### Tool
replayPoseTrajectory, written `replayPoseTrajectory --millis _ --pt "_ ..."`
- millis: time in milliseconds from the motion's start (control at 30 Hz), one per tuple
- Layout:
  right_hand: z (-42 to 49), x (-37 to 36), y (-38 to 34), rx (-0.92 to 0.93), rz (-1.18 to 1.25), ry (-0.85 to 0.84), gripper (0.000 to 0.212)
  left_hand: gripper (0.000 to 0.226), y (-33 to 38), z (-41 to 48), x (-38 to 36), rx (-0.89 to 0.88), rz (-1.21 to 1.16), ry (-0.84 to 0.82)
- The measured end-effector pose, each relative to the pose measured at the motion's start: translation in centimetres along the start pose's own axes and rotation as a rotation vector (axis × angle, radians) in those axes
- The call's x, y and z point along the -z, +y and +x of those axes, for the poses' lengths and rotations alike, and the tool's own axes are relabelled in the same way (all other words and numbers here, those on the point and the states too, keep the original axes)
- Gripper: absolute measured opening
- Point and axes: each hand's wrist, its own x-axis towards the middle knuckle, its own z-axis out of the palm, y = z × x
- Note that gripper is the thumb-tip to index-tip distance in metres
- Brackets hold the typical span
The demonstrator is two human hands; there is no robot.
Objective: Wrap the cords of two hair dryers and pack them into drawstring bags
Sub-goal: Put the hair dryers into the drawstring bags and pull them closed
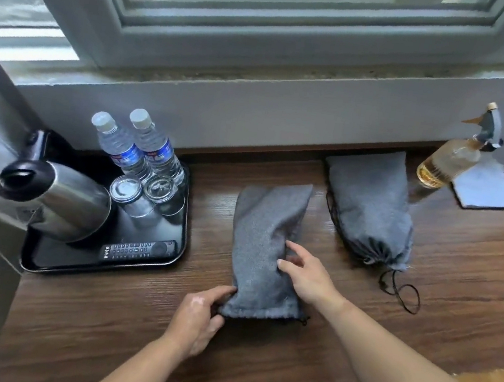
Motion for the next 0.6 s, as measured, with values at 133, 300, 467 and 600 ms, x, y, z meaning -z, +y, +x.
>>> replayPoseTrajectory --millis 133,300,467,600 --pt "-0.8 1.6 0.9 0.061 -0.066 -0.085 0.054 0.069 0.8 -1.1 -1.4 0.052 0.002 0.087" --pt "-4.1 3.6 4.8 0.024 -0.276 -0.211 0.055 0.069 1.0 -1.9 -2.5 0.136 -0.084 0.204" --pt "-6.5 4.0 6.5 0.085 -0.441 -0.207 0.049 0.061 1.1 -2.1 -3.2 0.251 -0.22 0.247" --pt "-6.7 4.2 6.9 0.165 -0.457 -0.133 0.009 0.04 1.9 -2.8 -2.8 0.31 -0.143 0.256"
